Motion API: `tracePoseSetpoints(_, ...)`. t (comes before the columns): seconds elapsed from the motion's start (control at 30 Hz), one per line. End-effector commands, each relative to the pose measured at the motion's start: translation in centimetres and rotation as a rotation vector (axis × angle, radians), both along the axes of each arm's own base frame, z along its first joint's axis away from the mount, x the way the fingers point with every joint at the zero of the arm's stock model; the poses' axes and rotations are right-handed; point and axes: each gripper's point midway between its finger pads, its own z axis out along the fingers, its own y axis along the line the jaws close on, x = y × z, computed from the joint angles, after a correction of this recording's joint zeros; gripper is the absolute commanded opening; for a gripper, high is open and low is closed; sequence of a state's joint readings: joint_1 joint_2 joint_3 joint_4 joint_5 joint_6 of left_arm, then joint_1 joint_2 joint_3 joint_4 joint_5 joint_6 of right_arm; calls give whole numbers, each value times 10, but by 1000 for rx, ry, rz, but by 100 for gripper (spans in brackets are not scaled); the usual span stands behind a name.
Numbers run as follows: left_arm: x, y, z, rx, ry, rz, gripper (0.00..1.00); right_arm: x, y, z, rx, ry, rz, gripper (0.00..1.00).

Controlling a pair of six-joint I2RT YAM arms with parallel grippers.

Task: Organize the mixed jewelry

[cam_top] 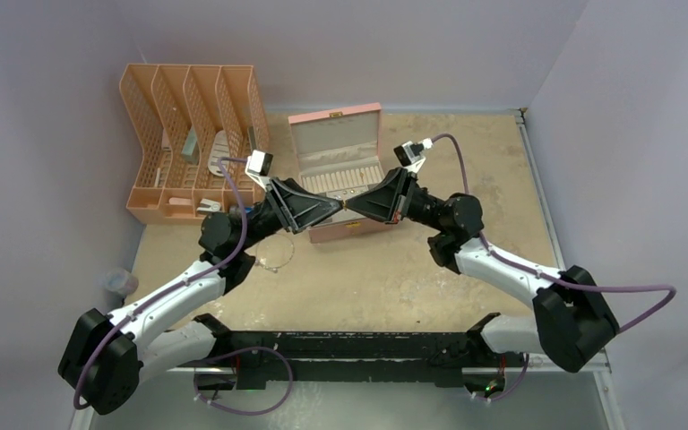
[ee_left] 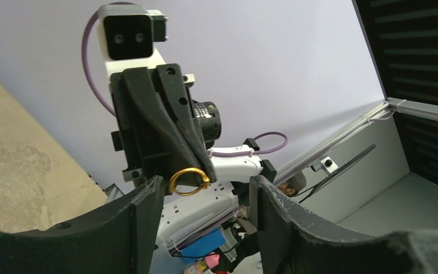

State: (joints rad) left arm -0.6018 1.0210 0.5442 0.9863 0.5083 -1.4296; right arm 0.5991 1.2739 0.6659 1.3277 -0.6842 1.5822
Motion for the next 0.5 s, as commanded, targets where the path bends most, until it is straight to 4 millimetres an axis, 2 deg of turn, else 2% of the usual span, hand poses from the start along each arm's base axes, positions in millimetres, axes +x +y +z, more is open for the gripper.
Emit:
tracePoseSetpoints(0.0,-14,5,33,-51,-137,-20,54,-14,-6,10,53,-32,54,0)
tracePoseSetpoints(0.27,-16,3,25,-27,-147,-30,48,-13,-7,4,79,-14,65,0)
tracePoseSetpoints(0.47,-19,4,27,-24,-164,-35,39,-11,-7,1,82,7,63,0)
